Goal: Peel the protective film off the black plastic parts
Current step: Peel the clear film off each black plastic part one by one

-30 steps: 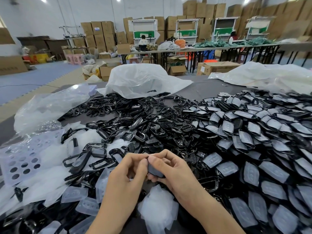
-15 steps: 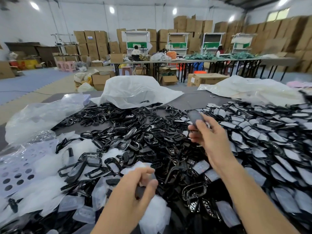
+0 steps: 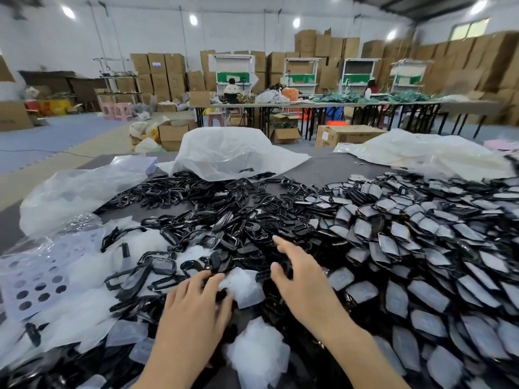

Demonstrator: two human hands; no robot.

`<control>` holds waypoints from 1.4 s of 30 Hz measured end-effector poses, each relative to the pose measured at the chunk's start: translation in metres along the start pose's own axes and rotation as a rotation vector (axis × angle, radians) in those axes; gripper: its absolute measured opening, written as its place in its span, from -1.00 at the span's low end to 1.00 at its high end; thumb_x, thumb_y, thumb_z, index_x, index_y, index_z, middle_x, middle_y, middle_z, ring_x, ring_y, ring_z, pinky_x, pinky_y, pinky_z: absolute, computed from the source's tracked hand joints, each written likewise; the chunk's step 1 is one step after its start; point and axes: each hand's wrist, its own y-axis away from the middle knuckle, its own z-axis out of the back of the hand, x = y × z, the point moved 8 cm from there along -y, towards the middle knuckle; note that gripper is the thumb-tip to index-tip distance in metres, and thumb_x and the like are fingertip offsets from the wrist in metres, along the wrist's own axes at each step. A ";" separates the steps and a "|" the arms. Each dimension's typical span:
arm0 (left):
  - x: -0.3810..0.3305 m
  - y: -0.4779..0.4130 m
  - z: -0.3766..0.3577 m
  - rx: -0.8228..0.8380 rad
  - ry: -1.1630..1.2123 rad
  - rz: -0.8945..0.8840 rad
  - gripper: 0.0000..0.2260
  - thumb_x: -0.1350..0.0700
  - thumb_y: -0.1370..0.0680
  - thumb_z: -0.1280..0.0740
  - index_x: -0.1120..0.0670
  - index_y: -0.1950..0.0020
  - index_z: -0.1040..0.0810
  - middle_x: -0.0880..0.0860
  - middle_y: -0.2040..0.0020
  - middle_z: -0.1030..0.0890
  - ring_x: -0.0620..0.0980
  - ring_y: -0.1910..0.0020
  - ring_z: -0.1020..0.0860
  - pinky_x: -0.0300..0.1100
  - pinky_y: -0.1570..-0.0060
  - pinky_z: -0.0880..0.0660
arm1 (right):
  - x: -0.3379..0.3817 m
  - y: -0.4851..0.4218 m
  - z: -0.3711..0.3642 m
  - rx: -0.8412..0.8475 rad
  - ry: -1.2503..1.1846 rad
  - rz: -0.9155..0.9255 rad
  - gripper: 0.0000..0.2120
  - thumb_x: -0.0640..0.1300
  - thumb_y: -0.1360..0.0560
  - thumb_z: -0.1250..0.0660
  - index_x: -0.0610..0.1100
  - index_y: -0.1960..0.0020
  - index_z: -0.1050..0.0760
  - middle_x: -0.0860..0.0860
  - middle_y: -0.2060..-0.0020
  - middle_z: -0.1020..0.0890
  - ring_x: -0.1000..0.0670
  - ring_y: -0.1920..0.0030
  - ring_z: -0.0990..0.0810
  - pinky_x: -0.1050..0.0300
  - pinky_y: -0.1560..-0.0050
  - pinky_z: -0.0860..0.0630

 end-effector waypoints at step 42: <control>0.030 -0.046 -0.014 0.101 0.259 0.083 -0.66 0.16 -0.65 -0.17 -0.15 -0.38 -0.40 -0.11 -0.26 -0.46 -0.14 0.10 -0.55 -0.18 0.23 -0.51 | -0.041 0.007 -0.015 -0.288 -0.952 -0.416 -0.86 -0.13 -0.62 -0.31 -0.21 -0.03 -0.56 0.07 0.25 -0.71 0.03 0.26 -0.71 0.25 0.23 -0.60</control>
